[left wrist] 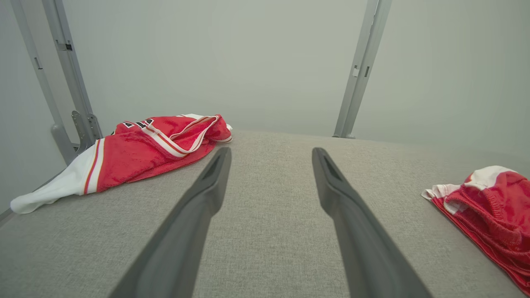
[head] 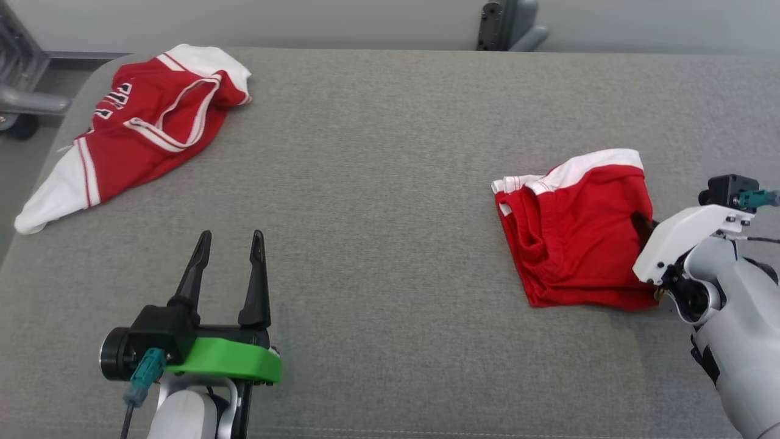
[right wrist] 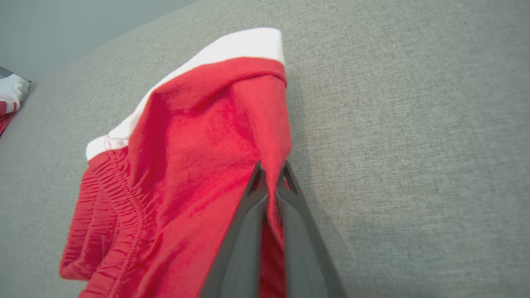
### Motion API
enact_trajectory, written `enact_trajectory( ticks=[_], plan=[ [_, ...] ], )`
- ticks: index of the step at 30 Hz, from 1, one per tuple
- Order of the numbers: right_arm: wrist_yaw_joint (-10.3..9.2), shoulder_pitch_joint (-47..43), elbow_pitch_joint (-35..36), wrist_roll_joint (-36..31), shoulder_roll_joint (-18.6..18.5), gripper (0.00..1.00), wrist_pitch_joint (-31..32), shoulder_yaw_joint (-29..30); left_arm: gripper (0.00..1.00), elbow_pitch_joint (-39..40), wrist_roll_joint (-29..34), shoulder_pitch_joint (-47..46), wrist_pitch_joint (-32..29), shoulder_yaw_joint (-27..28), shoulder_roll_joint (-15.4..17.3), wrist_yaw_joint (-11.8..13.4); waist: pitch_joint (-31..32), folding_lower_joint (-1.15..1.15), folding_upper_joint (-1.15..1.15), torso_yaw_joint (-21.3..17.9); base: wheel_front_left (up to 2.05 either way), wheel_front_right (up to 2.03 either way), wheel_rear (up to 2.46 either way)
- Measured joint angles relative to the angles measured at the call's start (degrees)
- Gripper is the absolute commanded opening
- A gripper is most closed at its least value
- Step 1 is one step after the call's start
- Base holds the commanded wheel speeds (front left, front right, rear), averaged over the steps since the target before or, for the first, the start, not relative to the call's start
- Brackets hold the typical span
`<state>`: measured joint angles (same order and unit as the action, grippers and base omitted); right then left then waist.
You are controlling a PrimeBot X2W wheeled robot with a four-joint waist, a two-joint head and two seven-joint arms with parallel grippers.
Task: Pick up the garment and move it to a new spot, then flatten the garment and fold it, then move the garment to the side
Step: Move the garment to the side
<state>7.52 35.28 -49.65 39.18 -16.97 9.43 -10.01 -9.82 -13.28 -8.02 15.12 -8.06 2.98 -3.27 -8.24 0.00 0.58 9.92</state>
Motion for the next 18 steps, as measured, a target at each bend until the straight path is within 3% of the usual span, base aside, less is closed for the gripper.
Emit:
enact_trajectory(
  ticks=[9,18],
  plan=[
    [0.00,8.4,-1.5,0.1,-0.8,0.00,-2.5,-2.4,1.00,1.5,1.8,-4.1,0.0,-0.1,0.0,-0.1,-4.4,0.00,0.00,-10.0,0.00,0.00,0.00],
    [0.00,16.0,-4.6,0.4,-1.5,0.00,-5.7,-5.8,1.00,2.4,3.4,-7.1,0.0,-0.3,2.4,-0.5,-10.9,0.00,0.00,-20.9,0.00,0.00,0.00]
  ],
)
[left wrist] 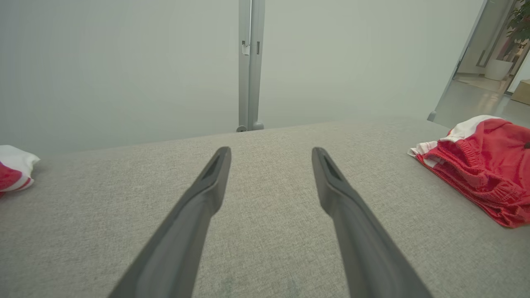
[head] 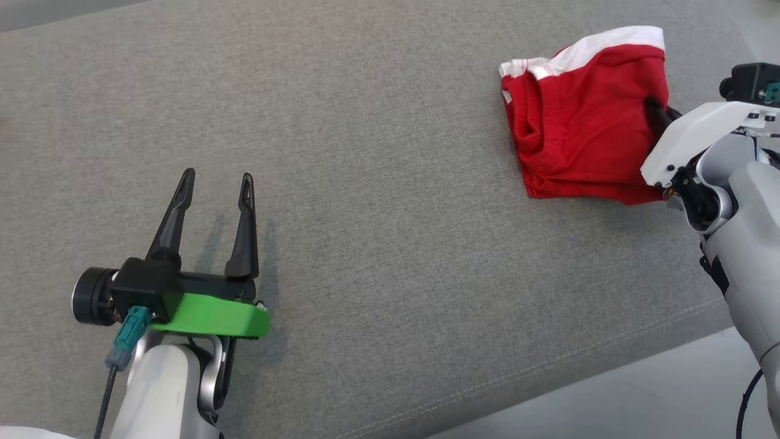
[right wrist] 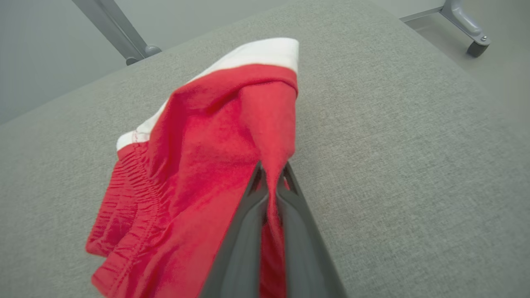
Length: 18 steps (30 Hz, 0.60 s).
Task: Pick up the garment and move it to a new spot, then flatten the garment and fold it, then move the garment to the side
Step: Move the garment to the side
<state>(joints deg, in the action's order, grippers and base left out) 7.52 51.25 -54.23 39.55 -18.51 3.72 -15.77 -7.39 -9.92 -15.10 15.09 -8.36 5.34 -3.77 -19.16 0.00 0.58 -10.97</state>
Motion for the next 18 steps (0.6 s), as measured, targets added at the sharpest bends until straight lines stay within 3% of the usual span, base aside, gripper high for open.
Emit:
enact_trajectory(
  ticks=[9,18],
  plan=[
    [0.00,6.7,-4.7,-1.9,-2.9,0.00,-3.3,-1.4,1.00,3.2,0.5,-0.9,-1.7,-0.6,1.4,0.2,-6.8,0.00,0.00,-3.9,0.00,0.00,0.00],
    [0.01,12.2,-11.9,-5.1,-7.6,0.00,-7.5,-0.5,1.00,6.9,1.1,-0.9,-2.9,-1.0,2.4,0.8,-10.1,0.00,0.00,-1.7,0.00,0.00,0.00]
  ],
)
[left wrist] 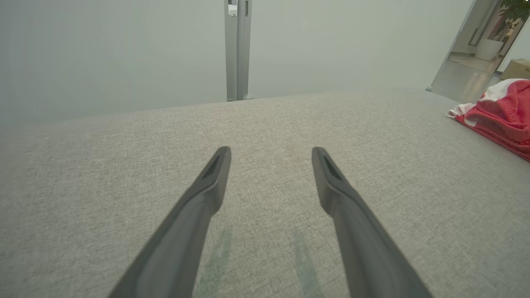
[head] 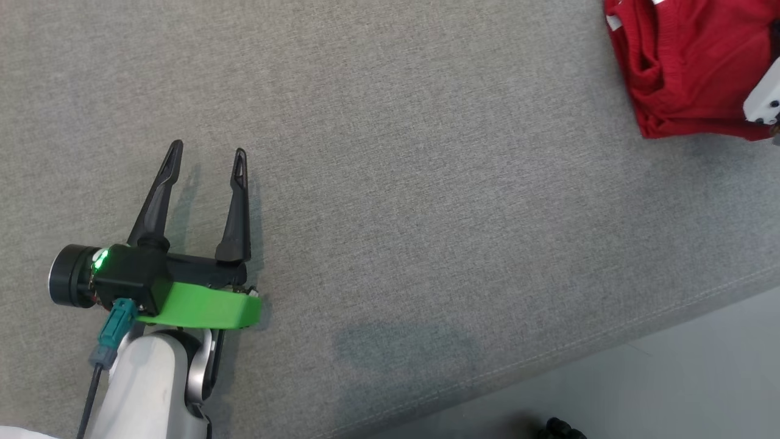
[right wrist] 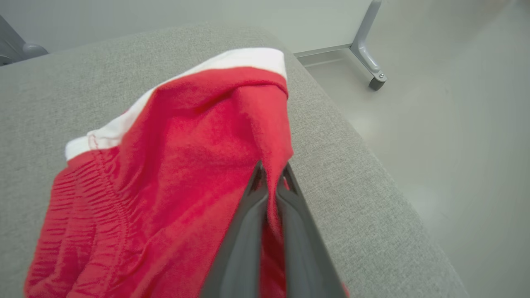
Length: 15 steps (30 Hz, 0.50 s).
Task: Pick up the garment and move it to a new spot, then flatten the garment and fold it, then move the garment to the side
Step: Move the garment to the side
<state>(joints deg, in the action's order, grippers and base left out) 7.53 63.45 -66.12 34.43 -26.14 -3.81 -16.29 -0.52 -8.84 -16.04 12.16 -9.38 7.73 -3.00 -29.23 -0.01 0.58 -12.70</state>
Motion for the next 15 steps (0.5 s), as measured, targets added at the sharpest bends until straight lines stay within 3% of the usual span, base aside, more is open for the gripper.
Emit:
enact_trajectory(
  ticks=[7,15],
  plan=[
    [0.00,4.4,-5.8,-4.8,-3.8,0.00,-3.7,1.0,1.00,3.0,0.5,0.3,-1.0,-0.6,0.6,0.5,-0.9,0.00,0.00,2.6,0.00,0.00,0.00],
    [0.00,6.0,-7.5,-11.0,-5.6,0.00,-7.2,3.7,1.00,5.7,0.9,0.2,-2.0,-0.9,1.2,1.0,-2.6,0.00,0.00,4.3,0.00,0.00,0.00]
  ],
)
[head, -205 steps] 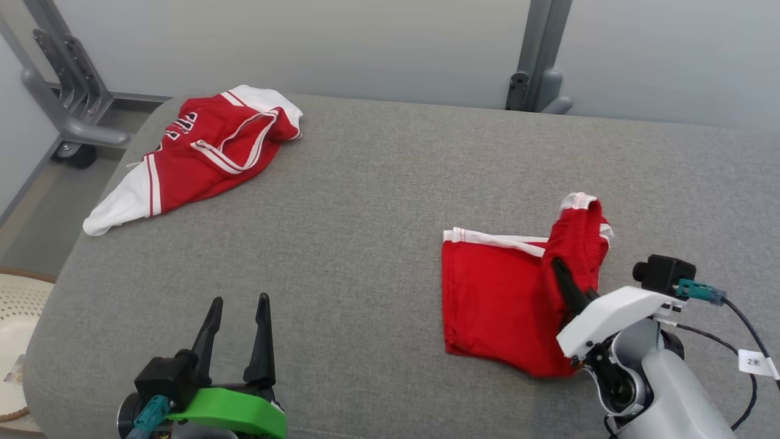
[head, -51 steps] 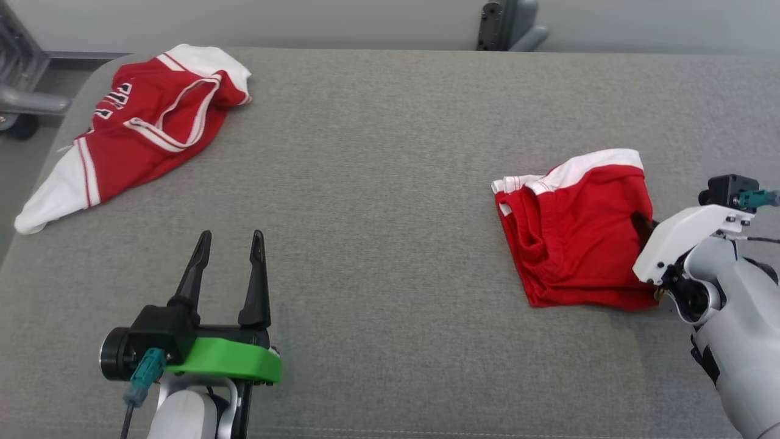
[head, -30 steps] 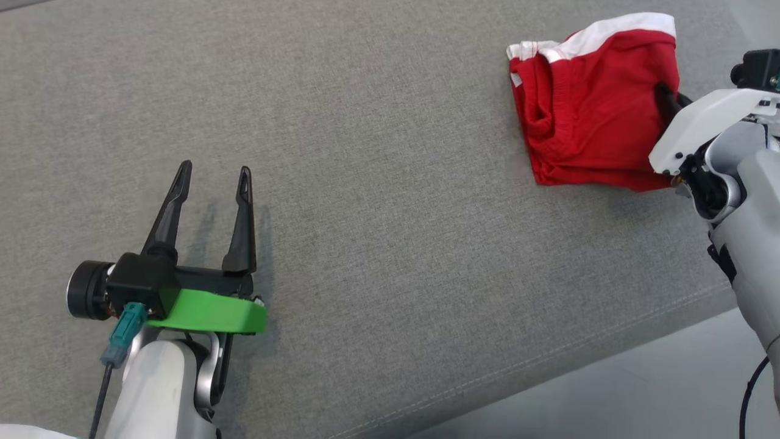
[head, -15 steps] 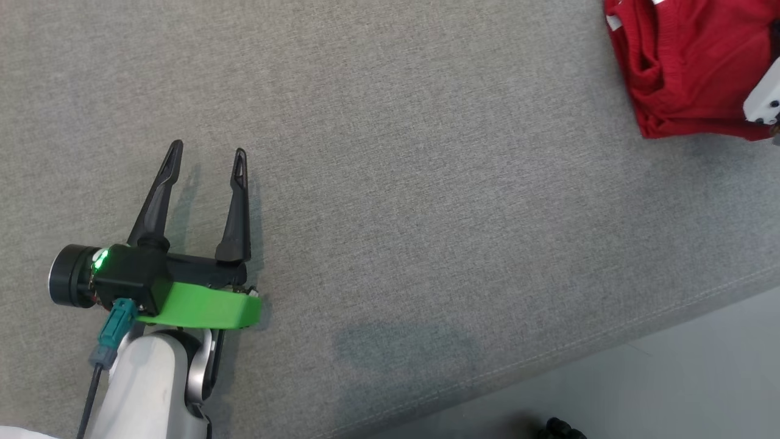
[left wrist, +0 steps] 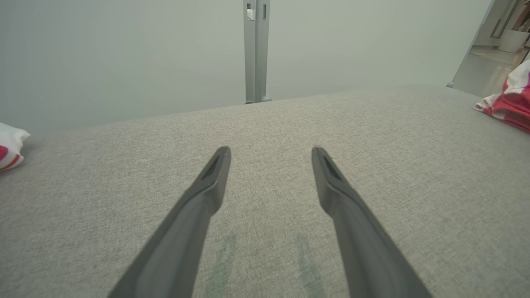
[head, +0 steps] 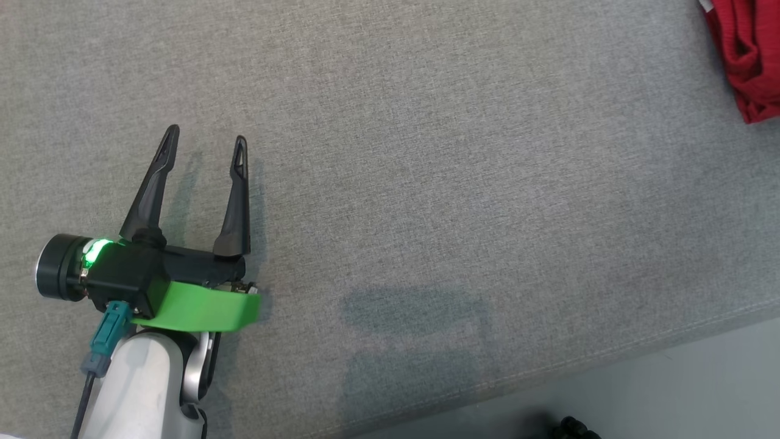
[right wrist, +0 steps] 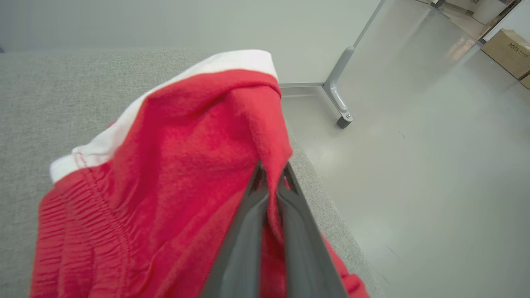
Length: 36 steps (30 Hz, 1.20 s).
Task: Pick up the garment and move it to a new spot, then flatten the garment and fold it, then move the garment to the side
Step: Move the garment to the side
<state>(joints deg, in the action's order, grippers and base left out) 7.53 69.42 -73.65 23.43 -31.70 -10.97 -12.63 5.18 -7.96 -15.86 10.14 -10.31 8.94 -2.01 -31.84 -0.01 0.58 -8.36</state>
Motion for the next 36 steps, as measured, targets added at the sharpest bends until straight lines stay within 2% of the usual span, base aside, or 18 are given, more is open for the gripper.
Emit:
enact_trajectory(
  ticks=[3,4,5,12,18,28,36],
  plan=[
    [0.00,-0.1,-0.1,-2.5,-0.2,0.00,-0.3,2.0,1.00,0.3,0.0,0.0,-0.1,0.0,0.3,0.1,-0.4,0.00,0.00,0.4,0.00,0.00,0.00],
    [0.01,-0.5,-0.1,-3.7,-0.2,0.74,-0.2,4.0,1.00,0.3,0.0,0.0,-0.1,0.1,0.4,0.3,-0.6,0.00,0.00,0.4,0.00,0.00,0.00],
    [0.01,-0.7,-0.1,-4.5,-0.2,1.00,-0.3,4.9,1.00,0.3,0.0,0.0,-0.1,0.1,0.4,0.4,-0.6,0.00,0.00,0.3,0.00,0.00,0.00],
    [0.00,-0.9,-0.2,-11.0,0.2,1.00,-3.0,10.1,1.00,-0.3,-0.2,0.0,0.3,-0.5,0.3,0.5,0.2,0.00,0.00,0.0,0.00,0.00,0.00],
    [0.00,-1.3,1.4,-13.3,3.4,1.00,-4.0,13.4,1.00,-2.4,-1.0,0.0,1.2,-1.0,-0.4,0.6,2.2,0.01,0.00,0.0,0.00,0.00,0.00],
    [0.00,-14.5,22.4,-14.5,9.9,1.00,-4.1,18.6,1.00,-8.2,-2.5,0.4,3.6,-0.7,-1.6,1.4,7.6,0.01,0.00,1.6,0.00,0.00,0.00],
    [0.00,-27.0,34.8,-16.1,17.0,1.00,-4.1,17.2,1.00,-14.5,-4.4,2.4,4.6,0.5,-3.0,2.0,13.9,0.01,0.00,4.0,0.00,0.00,0.00]
  ],
)
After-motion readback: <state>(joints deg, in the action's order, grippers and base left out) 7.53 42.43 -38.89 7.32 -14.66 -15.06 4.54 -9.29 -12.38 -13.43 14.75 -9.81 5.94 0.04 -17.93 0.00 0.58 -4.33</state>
